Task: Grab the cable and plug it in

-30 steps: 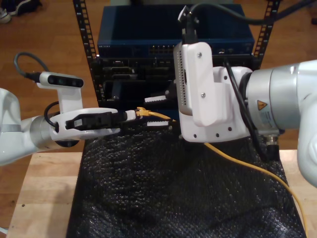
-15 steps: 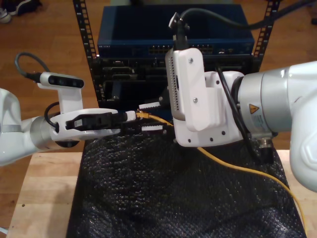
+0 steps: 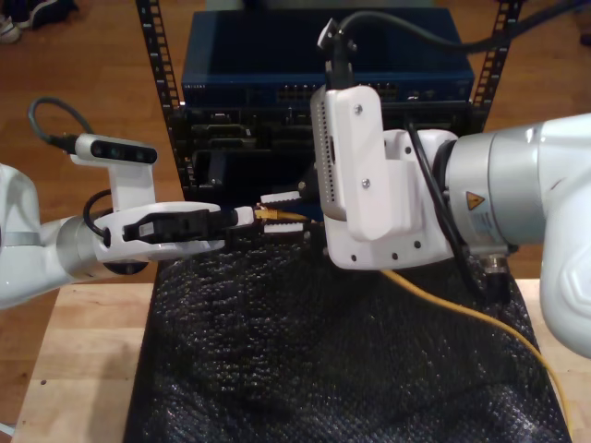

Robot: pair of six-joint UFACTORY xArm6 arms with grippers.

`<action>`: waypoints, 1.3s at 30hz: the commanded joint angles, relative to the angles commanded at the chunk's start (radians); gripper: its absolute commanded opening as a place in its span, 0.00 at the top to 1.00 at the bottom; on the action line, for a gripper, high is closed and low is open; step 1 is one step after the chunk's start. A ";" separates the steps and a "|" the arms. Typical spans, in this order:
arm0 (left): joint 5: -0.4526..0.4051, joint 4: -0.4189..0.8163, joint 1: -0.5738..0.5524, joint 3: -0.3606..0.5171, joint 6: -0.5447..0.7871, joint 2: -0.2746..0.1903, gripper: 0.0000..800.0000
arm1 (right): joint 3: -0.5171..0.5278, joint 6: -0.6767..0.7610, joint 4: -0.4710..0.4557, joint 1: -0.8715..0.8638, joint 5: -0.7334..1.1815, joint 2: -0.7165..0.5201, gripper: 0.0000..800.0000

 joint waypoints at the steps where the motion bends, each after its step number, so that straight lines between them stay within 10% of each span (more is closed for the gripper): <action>1: 0.000 0.000 0.000 0.000 0.000 0.000 0.96 | 0.000 0.000 0.002 0.000 -0.002 0.000 0.88; 13: 0.000 0.000 -0.002 0.000 -0.003 -0.002 0.90 | 0.002 0.005 0.011 0.000 -0.002 0.000 0.96; 20: 0.000 -0.003 -0.002 0.002 -0.017 0.000 0.23 | 0.003 0.005 0.011 0.000 -0.002 0.000 0.98; 39: -0.089 -0.003 0.002 -0.012 -0.020 -0.012 0.02 | -0.023 0.068 0.017 -0.009 -0.002 0.015 1.00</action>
